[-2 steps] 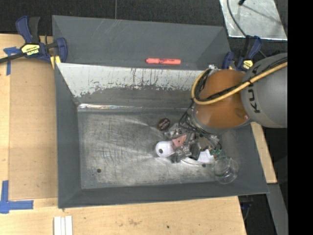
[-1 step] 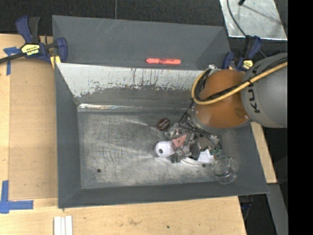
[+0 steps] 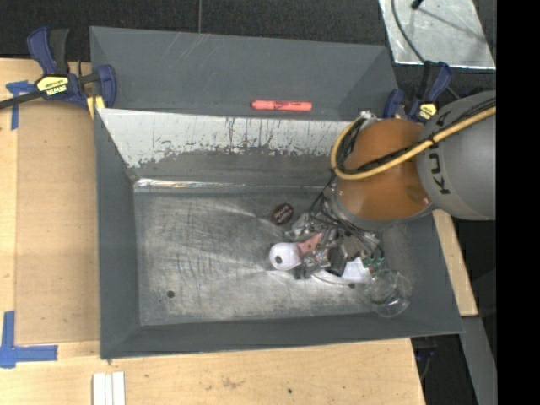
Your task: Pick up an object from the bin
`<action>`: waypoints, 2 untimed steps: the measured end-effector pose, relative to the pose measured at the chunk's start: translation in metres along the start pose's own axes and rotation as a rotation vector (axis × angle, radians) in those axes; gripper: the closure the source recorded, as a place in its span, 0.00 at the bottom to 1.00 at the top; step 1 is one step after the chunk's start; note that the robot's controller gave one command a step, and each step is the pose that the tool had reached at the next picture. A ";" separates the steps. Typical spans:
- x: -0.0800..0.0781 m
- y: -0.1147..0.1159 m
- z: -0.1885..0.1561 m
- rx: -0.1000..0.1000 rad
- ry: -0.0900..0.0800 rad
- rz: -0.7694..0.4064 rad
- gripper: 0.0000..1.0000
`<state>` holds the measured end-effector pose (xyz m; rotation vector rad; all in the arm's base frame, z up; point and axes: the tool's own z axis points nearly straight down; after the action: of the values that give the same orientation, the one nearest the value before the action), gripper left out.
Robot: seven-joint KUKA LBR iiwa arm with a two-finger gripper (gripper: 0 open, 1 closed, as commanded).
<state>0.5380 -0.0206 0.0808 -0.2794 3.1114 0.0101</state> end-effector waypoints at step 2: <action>0.001 -0.001 -0.026 0.004 0.015 0.000 1.00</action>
Offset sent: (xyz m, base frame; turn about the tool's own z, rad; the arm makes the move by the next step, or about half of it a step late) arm 0.0001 0.0000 0.0608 -0.0001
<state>0.5365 -0.0223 0.1062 -0.2809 3.1264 0.0016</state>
